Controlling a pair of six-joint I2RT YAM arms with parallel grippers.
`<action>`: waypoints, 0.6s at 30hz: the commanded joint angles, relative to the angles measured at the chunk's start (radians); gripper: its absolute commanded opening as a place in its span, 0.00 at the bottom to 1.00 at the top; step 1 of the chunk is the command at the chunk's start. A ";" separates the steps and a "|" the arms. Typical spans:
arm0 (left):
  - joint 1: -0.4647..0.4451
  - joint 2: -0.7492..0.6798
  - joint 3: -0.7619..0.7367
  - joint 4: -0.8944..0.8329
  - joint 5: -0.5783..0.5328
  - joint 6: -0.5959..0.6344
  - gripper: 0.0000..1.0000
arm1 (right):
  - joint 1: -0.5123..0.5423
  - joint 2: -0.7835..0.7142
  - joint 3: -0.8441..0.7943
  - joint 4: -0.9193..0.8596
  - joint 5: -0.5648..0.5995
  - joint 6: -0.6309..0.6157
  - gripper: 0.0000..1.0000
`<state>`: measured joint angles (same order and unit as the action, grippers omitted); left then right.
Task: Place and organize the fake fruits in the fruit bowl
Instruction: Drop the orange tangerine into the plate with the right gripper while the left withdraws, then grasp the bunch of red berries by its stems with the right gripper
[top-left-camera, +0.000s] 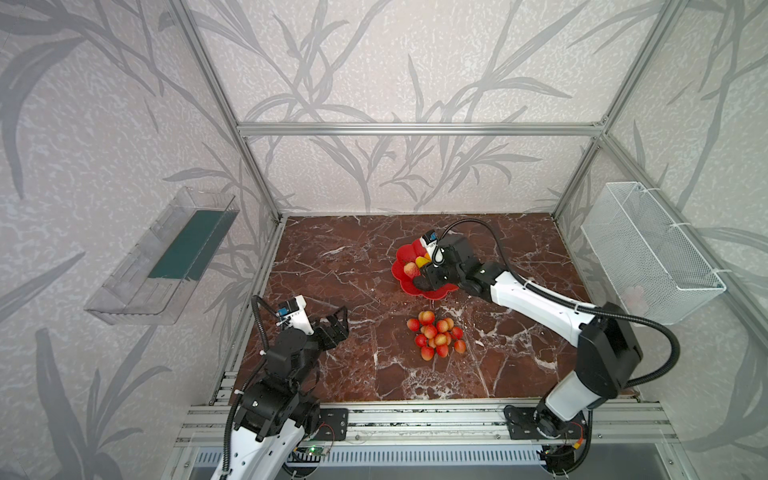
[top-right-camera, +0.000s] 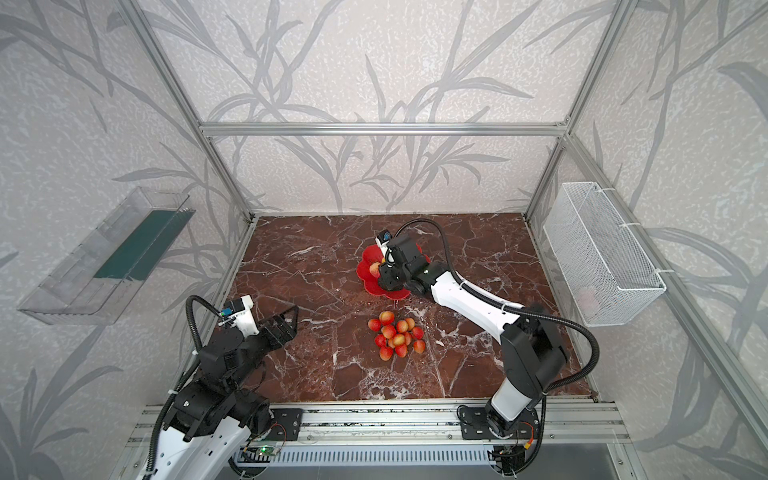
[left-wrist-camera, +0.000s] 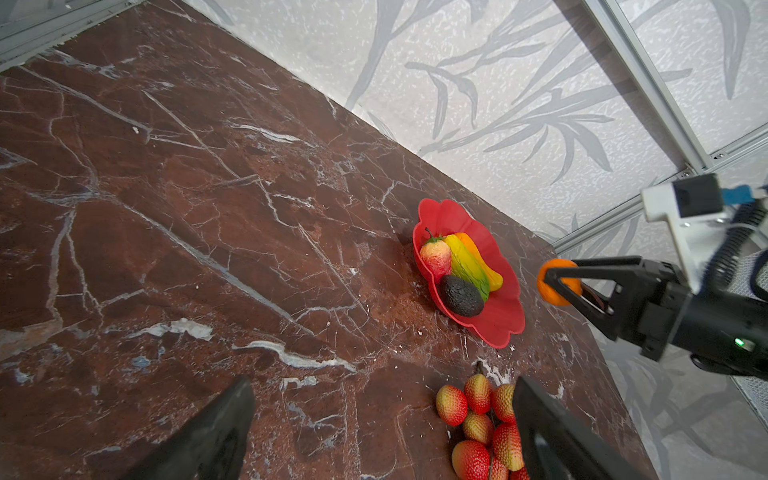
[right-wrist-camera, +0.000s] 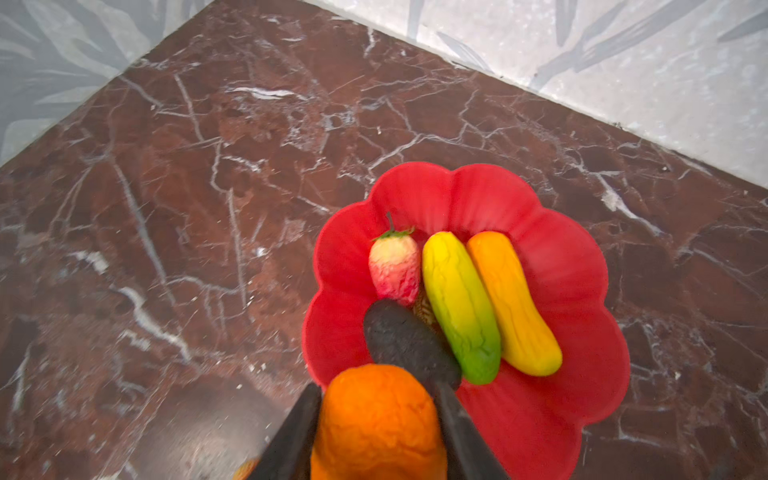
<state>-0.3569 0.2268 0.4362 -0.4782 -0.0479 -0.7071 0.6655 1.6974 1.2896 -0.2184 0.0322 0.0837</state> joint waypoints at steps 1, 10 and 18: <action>0.003 -0.018 -0.002 -0.006 0.014 -0.021 0.96 | -0.029 0.115 0.053 0.013 -0.011 -0.020 0.38; 0.005 -0.023 0.003 -0.011 0.004 -0.012 0.96 | -0.067 0.260 0.122 0.021 0.001 0.016 0.66; 0.006 -0.020 -0.011 0.019 -0.007 -0.016 0.97 | -0.067 -0.071 -0.135 0.083 -0.053 0.084 0.78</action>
<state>-0.3569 0.2073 0.4362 -0.4774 -0.0368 -0.7158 0.6010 1.7889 1.2259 -0.1699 0.0139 0.1246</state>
